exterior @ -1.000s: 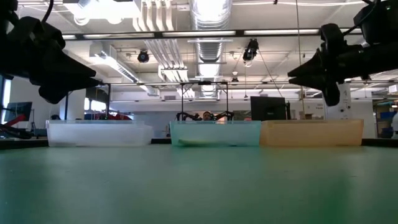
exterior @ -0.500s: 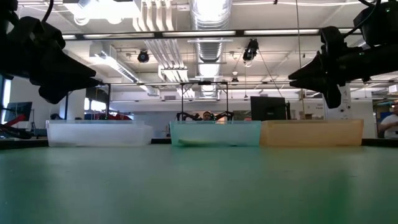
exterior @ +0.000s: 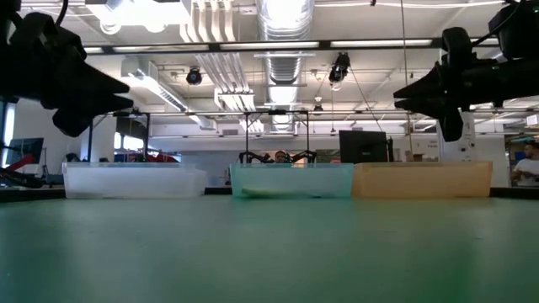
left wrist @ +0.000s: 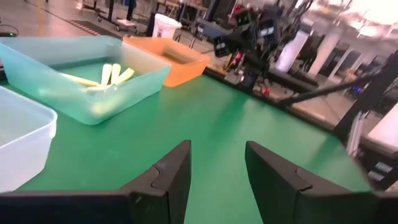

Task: Sort silverware by color (type)
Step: Return to Home Position

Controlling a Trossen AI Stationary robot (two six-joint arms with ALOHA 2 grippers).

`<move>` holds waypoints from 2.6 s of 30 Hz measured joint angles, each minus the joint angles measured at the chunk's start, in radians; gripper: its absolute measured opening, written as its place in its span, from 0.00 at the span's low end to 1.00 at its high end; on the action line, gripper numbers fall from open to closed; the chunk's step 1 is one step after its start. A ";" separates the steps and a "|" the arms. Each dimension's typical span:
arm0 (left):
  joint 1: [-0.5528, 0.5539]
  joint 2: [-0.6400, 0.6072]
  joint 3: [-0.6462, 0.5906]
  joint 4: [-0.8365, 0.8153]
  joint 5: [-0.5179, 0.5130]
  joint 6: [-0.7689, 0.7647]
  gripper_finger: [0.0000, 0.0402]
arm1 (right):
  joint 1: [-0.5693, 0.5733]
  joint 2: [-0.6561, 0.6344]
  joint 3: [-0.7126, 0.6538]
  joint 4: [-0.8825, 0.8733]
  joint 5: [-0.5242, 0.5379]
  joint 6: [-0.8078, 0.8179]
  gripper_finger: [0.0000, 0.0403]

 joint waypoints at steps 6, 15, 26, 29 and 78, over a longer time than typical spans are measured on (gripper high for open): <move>0.000 -0.131 0.000 0.001 0.000 0.000 0.34 | 0.000 -0.095 -0.008 -0.050 0.000 0.000 0.20; 0.000 -0.278 0.000 0.011 -0.002 0.000 0.34 | 0.000 -0.197 -0.009 -0.072 0.000 0.000 0.20; 0.000 -0.277 0.000 0.021 0.005 0.000 0.34 | 0.000 -0.347 -0.009 -0.075 0.000 0.000 0.20; 0.000 -0.272 0.000 0.021 0.005 0.000 0.34 | 0.000 -0.376 -0.010 -0.074 0.001 0.000 0.20; 0.000 -0.268 -0.001 0.020 0.005 0.000 0.34 | 0.000 -0.348 -0.011 -0.084 0.000 0.000 0.20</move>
